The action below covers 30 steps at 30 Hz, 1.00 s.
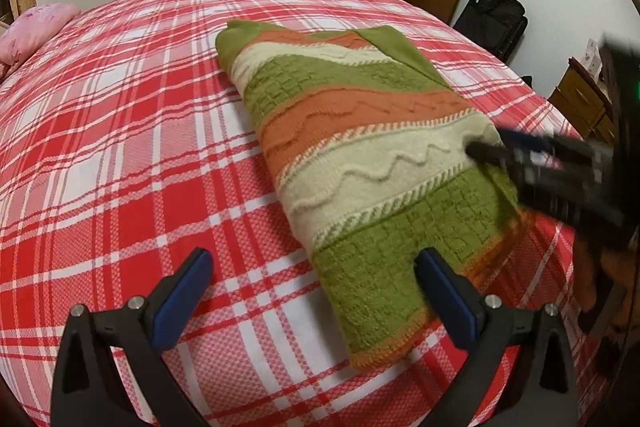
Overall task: Fold small clothes
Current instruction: 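Move both grippers over the folded sweater toward its other side edge, then grasp the other side edge of the sweater with the right gripper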
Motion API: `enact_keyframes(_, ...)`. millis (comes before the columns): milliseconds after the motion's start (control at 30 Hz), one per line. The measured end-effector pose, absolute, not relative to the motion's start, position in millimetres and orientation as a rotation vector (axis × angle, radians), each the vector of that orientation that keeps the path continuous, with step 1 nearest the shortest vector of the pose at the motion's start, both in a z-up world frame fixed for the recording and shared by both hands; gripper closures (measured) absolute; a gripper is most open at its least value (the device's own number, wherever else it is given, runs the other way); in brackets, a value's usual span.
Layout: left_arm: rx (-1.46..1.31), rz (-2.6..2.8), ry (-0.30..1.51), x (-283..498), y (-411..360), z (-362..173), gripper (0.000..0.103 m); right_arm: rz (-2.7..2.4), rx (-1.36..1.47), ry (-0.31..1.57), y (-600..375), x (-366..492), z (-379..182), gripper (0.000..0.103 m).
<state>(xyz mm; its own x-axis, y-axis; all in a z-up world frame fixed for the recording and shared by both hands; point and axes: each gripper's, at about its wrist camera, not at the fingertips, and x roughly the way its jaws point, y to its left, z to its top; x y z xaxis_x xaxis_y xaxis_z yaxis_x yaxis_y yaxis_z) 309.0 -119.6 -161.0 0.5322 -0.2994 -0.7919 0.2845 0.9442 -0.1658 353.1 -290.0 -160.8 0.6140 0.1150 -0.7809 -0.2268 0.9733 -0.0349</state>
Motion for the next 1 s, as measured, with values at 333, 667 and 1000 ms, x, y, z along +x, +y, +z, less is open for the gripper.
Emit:
enact_keyframes(333, 0.018, -0.342, 0.951, 302, -122, -153, 0.000, 0.225, -0.021, 0.965, -320, 342, -177, 0.042)
enact_keyframes(667, 0.086, -0.300, 0.907, 304, -116, -135, 0.000, 0.234, -0.048, 0.989, -322, 337, -178, 0.042)
enact_keyframes(1000, 0.100, -0.285, 0.930, 312, -112, -142, 0.000, 0.203, -0.131, 0.972, -316, 333, -154, 0.042)
